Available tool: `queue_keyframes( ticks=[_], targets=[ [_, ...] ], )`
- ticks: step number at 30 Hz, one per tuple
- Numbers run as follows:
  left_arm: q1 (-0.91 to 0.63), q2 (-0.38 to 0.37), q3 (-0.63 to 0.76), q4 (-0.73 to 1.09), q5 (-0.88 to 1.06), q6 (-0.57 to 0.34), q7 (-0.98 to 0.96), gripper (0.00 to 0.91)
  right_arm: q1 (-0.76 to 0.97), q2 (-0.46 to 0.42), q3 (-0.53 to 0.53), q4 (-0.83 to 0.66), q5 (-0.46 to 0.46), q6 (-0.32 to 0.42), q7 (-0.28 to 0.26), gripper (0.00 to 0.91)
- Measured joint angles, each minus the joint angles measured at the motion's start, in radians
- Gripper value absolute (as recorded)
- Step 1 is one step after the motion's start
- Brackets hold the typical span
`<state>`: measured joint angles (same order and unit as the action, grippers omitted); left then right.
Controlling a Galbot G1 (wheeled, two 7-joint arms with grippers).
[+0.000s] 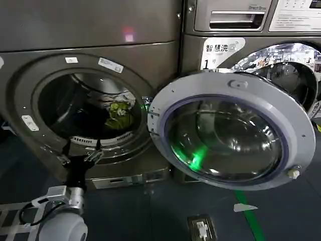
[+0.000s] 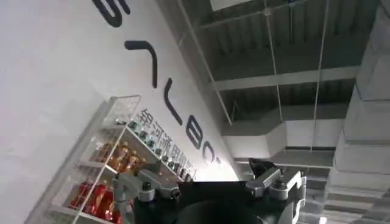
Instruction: Grasp the clothes from the dryer.
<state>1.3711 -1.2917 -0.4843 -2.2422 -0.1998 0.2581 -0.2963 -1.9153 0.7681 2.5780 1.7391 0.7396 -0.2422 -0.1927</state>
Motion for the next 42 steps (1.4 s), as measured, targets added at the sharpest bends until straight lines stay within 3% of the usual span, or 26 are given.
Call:
queue_keyframes(
  ticks=[42],
  targets=[
    [-0.008,0.000,-0.006,0.003,-0.007,-0.003,0.005,0.907,0.007,0.012,-0.015,0.029,0.008,0.017,-0.002,0.907]
  ],
)
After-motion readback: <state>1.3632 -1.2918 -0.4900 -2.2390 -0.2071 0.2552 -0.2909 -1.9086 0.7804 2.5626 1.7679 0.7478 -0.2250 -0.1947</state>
